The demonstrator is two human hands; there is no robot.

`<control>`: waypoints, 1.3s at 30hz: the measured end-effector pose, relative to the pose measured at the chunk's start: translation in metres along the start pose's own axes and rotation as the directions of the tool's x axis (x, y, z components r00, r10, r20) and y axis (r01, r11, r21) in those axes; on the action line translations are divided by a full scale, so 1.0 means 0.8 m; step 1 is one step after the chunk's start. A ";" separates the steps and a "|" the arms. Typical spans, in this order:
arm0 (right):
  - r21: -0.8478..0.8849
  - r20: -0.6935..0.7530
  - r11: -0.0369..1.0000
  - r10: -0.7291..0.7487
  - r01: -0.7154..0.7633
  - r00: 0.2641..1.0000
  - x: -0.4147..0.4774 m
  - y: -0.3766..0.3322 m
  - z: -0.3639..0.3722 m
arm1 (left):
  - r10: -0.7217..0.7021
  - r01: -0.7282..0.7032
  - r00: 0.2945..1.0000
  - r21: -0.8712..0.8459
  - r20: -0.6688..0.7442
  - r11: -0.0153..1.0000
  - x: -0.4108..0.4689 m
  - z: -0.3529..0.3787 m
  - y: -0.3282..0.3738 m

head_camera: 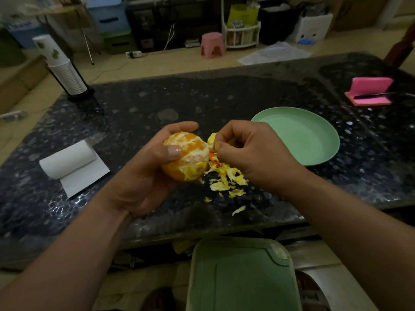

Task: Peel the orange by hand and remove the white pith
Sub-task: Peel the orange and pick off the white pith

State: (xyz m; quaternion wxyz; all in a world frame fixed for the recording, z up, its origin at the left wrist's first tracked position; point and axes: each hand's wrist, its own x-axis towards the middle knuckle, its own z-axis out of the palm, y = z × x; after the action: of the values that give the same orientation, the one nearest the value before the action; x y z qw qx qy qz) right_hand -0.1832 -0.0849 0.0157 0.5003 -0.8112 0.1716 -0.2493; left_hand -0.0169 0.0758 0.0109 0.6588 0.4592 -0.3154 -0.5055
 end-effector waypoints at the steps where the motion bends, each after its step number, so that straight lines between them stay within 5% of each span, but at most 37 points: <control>1: -0.015 -0.008 1.000 0.003 -0.003 1.000 0.001 0.002 0.000 | -0.006 0.006 1.000 -0.016 0.009 1.000 -0.001 0.001 0.001; 7: -0.220 -0.053 0.974 0.042 -0.052 0.998 0.010 0.022 0.004 | -0.017 0.020 0.999 -0.078 0.041 0.997 -0.003 0.002 0.004; 14: -0.499 0.006 0.855 0.164 -0.139 0.986 0.012 0.046 0.012 | -0.103 0.050 0.979 -0.287 -0.176 0.957 0.006 0.020 -0.008; 19: -0.448 -0.068 0.886 0.097 -0.117 0.993 0.013 0.029 0.009 | -0.118 0.031 0.951 -0.291 -0.287 0.956 0.012 0.026 -0.014; 26: -0.249 -0.091 0.968 0.000 -0.023 0.996 0.000 -0.006 0.006 | 0.013 -0.025 0.942 -0.034 -0.336 0.999 0.014 0.027 -0.024; 39: -0.448 -0.086 0.893 -0.090 0.042 0.992 -0.005 -0.006 0.008 | 0.150 -0.005 0.918 0.367 -0.366 0.930 0.017 0.029 -0.037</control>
State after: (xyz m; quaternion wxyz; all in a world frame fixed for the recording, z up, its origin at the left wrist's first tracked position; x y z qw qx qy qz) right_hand -0.1828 -0.0757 0.0165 0.2832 -0.8953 0.2221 -0.2625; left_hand -0.0444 0.0542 -0.0080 0.6329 0.6495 -0.2840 -0.3114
